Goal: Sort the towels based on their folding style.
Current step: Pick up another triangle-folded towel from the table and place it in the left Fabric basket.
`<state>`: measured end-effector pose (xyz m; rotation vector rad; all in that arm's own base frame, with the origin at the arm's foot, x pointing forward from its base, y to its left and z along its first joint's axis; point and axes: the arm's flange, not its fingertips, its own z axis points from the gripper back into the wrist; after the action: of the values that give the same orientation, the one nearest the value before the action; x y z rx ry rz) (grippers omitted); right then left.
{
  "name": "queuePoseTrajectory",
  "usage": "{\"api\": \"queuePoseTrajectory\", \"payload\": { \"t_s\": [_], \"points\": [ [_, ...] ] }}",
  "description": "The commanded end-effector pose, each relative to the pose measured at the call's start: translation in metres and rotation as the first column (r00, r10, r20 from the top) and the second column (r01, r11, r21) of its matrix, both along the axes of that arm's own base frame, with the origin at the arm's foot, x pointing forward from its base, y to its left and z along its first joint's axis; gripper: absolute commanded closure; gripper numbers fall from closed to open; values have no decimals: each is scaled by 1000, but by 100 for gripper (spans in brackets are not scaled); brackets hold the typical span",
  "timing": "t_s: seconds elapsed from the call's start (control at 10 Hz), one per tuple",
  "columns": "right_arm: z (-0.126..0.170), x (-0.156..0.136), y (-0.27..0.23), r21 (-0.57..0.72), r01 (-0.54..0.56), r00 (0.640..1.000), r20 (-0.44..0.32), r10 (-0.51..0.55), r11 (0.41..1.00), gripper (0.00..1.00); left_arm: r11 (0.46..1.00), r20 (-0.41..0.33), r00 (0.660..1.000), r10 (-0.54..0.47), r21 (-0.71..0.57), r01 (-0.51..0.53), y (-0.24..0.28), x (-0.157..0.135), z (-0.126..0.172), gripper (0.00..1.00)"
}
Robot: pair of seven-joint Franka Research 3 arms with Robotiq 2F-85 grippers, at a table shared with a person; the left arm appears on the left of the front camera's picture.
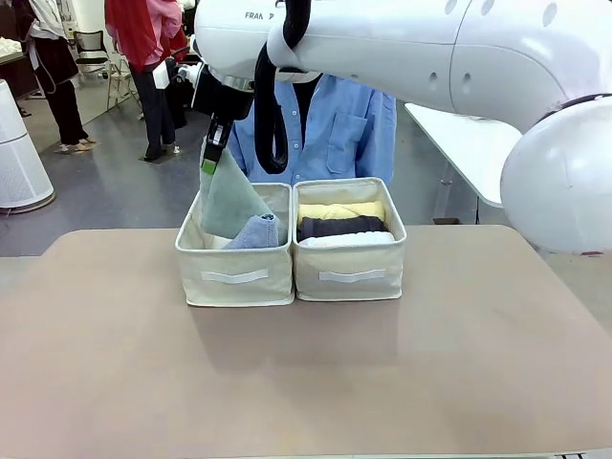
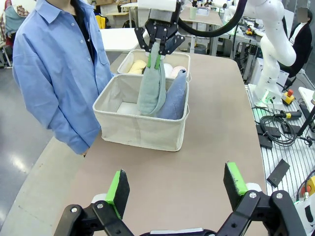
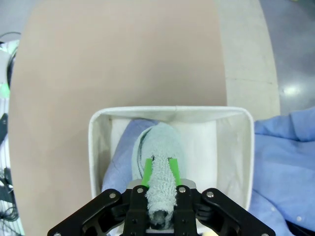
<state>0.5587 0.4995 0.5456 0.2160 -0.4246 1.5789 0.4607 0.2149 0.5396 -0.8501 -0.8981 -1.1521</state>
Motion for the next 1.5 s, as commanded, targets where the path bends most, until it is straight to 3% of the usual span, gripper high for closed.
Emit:
{"api": "queuePoseTrajectory", "payload": {
  "t_s": [0.0, 0.2, 0.5, 0.7, 0.8, 1.4],
  "points": [
    [4, 14, 16, -41, -41, 999, 0, 41, 998, 85, 1000, -1, 1000, 0, 3, 1, 1, -2, 0, 0],
    [-13, 15, 24, -93, -57, 998, 8, 58, 994, 85, 1000, -1, 1000, 0, 3, 1, 1, -2, 0, 0],
    [-38, 13, 33, -142, -85, 996, -36, 80, 986, 85, 1000, -1, 1000, 0, 3, 1, 1, -2, 0, 0],
    [-31, 11, 34, -120, -88, 995, -46, 83, 989, 85, 1000, -1, 1000, 0, 3, 1, 1, -2, 0, 0],
    [-51, 0, 22, -113, -74, 997, -45, 70, 991, 85, 1000, -1, 1000, 0, 3, 1, 1, -2, 0, 0],
    [-56, -2, 30, -93, -93, 995, -31, 90, 991, 85, 1000, -1, 1000, 0, 3, 1, 1, -2, 0, 0]
  ]
}}
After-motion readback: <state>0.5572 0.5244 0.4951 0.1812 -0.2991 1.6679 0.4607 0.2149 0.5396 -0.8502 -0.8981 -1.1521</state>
